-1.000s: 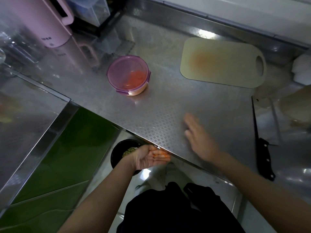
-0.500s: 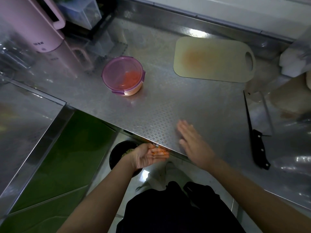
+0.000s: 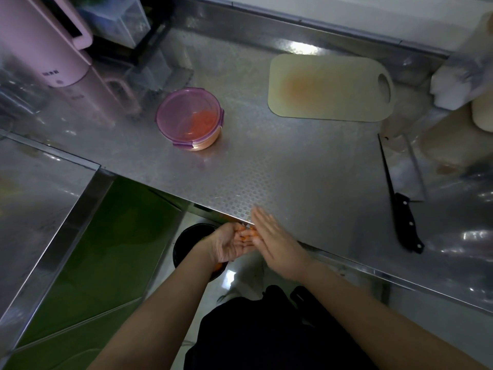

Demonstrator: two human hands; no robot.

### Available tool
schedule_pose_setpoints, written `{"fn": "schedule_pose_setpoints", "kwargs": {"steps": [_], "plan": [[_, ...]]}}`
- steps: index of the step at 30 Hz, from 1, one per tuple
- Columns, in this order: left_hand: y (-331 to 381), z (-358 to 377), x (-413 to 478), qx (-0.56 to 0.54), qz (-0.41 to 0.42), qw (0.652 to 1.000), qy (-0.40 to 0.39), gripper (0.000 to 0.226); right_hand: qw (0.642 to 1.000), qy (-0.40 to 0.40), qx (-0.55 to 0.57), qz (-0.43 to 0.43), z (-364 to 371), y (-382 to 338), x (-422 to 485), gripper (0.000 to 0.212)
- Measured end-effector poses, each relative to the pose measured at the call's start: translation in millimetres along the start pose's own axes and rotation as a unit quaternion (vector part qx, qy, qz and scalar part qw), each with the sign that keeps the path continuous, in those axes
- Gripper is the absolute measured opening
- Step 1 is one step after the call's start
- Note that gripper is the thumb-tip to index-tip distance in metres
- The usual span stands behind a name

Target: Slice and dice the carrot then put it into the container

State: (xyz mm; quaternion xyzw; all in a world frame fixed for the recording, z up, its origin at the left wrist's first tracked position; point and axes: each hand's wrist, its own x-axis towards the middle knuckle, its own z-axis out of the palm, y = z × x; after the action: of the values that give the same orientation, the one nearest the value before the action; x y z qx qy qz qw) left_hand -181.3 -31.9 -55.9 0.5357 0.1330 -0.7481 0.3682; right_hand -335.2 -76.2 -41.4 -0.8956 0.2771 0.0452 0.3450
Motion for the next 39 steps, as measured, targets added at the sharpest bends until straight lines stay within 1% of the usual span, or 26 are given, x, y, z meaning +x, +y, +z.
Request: {"fn": "schedule_pose_setpoints", "kwargs": {"steps": [2, 3, 5, 7, 8, 10, 11, 12, 14, 16, 17, 18, 19, 20, 22, 24, 25, 28, 30, 32, 33, 34, 35, 36, 37, 39], "plan": [[-0.7, 0.6, -2.2, 0.010, 0.000, 1.000, 0.007, 0.043, 0.995, -0.028, 0.080, -0.049, -6.4, -5.1, -7.4, 0.053], [-0.8, 1.9, -3.6, 0.004, 0.001, 1.000, 0.007, 0.040, 0.992, -0.011, 0.111, -0.056, -10.1, -6.3, -11.8, 0.053], [-0.4, 3.9, -4.0, -0.014, -0.003, 1.000, 0.005, 0.040, 0.987, 0.072, 0.143, -0.028, -18.6, 1.7, -15.7, 0.051], [-0.8, 6.7, -4.5, -0.030, -0.016, 0.999, -0.002, 0.043, 0.981, 0.148, 0.112, 0.055, -27.4, 24.2, -12.2, 0.053], [-0.8, 7.4, -4.7, -0.039, -0.019, 0.999, -0.005, 0.044, 0.977, 0.168, 0.076, 0.111, -32.1, 37.1, -9.4, 0.055], [-1.2, 7.9, -6.3, -0.047, -0.021, 0.999, -0.005, 0.044, 0.964, 0.167, -0.001, 0.207, -33.1, 53.9, -6.8, 0.061], [-1.5, 8.1, -6.9, -0.048, -0.020, 0.999, -0.004, 0.043, 0.963, 0.152, -0.029, 0.223, -29.2, 52.9, -6.5, 0.066], [-1.9, 8.5, -6.9, -0.047, -0.019, 0.999, -0.003, 0.043, 0.968, 0.131, -0.050, 0.207, -22.0, 46.8, -7.2, 0.073], [-2.1, 8.9, -6.3, -0.046, -0.016, 0.999, -0.001, 0.046, 0.990, 0.085, -0.042, 0.108, -3.9, 27.7, -11.3, 0.087], [-2.3, 8.8, -6.2, -0.041, -0.015, 0.999, -0.003, 0.051, 0.999, 0.035, -0.014, 0.008, 5.6, 13.4, -16.0, 0.080], [-2.3, 8.8, -6.5, -0.038, -0.015, 0.999, -0.006, 0.052, 0.999, 0.009, -0.018, -0.026, 2.7, 12.6, -17.4, 0.073], [-2.7, 8.5, -6.1, -0.038, -0.016, 0.999, -0.009, 0.051, 0.999, 0.011, -0.028, -0.041, -1.6, 16.0, -18.0, 0.068], [-2.8, 8.4, -5.4, -0.040, -0.019, 0.999, -0.010, 0.048, 0.998, 0.044, -0.036, -0.034, -6.4, 22.6, -17.3, 0.066], [-2.6, 7.8, -4.9, -0.045, -0.023, 0.999, -0.009, 0.045, 0.994, 0.101, -0.036, -0.004, -12.4, 32.0, -16.5, 0.065], [-1.7, 7.2, -4.6, -0.057, -0.030, 0.998, -0.008, 0.044, 0.973, 0.197, -0.040, 0.112, -27.5, 55.5, -17.3, 0.070], [-2.0, 5.4, -3.6, -0.061, -0.028, 0.998, -0.010, 0.044, 0.961, 0.169, -0.039, 0.217, -34.3, 69.0, -20.1, 0.080], [-2.1, 5.6, -3.9, -0.060, -0.027, 0.998, -0.012, 0.044, 0.960, 0.151, -0.044, 0.232, -31.1, 67.1, -19.4, 0.083], [-1.8, 5.6, -2.1, -0.049, -0.020, 0.998, -0.019, 0.047, 0.981, 0.104, -0.076, 0.143, -4.7, 34.8, -16.3, 0.078], [-1.8, 3.0, -0.9, -0.033, -0.008, 0.999, -0.016, 0.052, 0.994, 0.058, -0.087, 0.028, 17.2, 14.0, -14.6, 0.069], [-1.5, 2.1, -2.0, -0.014, -0.003, 1.000, -0.008, 0.049, 0.997, 0.006, -0.065, -0.051, 19.9, 1.8, -16.3, 0.063], [-1.6, 1.7, -2.7, -0.010, 0.000, 1.000, -0.006, 0.045, 0.997, -0.017, -0.038, -0.065, 11.9, -0.8, -15.0, 0.061], [-1.4, 1.5, -3.5, -0.012, 0.002, 1.000, -0.009, 0.044, 0.997, -0.010, -0.022, -0.069, 5.3, 0.3, -12.6, 0.059], [-1.2, 1.6, -3.3, -0.019, 0.001, 1.000, -0.013, 0.047, 0.998, 0.023, -0.019, -0.058, -1.6, 1.3, -9.8, 0.059], [-1.3, 1.9, -3.0, -0.030, -0.002, 0.999, -0.023, 0.050, 0.997, 0.064, -0.027, -0.030, -6.1, 5.7, -6.3, 0.060], [-1.7, 2.0, -1.9, -0.038, -0.008, 0.999, -0.034, 0.051, 0.996, 0.080, -0.031, 0.020, -10.9, 10.0, -3.0, 0.063], [-2.4, 3.0, -1.8, -0.050, -0.012, 0.998, -0.043, 0.050, 0.994, 0.058, -0.055, 0.073, -12.1, 16.1, 2.7, 0.075]]}}
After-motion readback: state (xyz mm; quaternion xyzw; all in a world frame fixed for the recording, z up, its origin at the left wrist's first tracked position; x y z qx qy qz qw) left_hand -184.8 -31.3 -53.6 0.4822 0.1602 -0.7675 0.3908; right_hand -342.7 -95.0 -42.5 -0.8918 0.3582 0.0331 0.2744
